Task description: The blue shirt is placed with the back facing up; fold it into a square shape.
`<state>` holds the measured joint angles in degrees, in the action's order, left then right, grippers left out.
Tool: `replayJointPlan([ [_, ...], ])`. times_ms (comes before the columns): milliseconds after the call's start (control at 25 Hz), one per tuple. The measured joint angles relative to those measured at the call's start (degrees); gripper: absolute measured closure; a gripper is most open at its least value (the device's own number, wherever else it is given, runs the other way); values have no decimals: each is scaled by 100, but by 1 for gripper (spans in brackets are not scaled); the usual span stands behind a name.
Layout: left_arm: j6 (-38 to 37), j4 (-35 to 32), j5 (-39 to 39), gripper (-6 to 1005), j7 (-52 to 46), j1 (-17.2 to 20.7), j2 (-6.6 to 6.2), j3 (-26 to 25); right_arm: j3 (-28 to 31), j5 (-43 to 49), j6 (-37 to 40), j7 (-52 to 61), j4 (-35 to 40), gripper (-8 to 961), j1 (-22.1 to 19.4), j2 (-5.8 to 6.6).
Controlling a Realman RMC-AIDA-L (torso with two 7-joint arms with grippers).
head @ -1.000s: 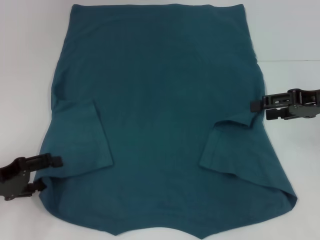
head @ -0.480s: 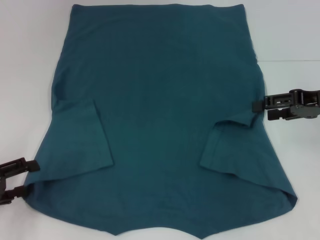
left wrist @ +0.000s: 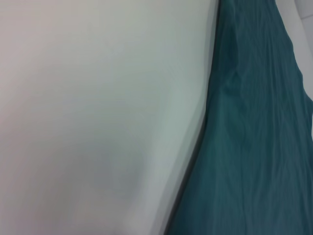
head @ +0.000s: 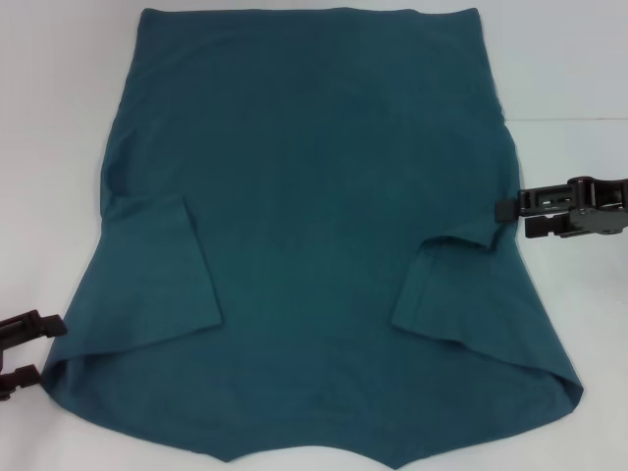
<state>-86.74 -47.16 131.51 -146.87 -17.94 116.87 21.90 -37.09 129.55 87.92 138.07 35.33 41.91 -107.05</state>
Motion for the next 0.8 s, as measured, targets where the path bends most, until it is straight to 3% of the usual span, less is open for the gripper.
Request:
replayJointPlan([
  [480, 170, 251, -1, 81, 15, -66, -6, -1, 0, 0, 6, 18, 11, 100, -16, 0],
  [800, 126, 368, 5, 81, -2, -247, 24, 303, 0, 0, 5, 4, 16, 100, -15, 5],
])
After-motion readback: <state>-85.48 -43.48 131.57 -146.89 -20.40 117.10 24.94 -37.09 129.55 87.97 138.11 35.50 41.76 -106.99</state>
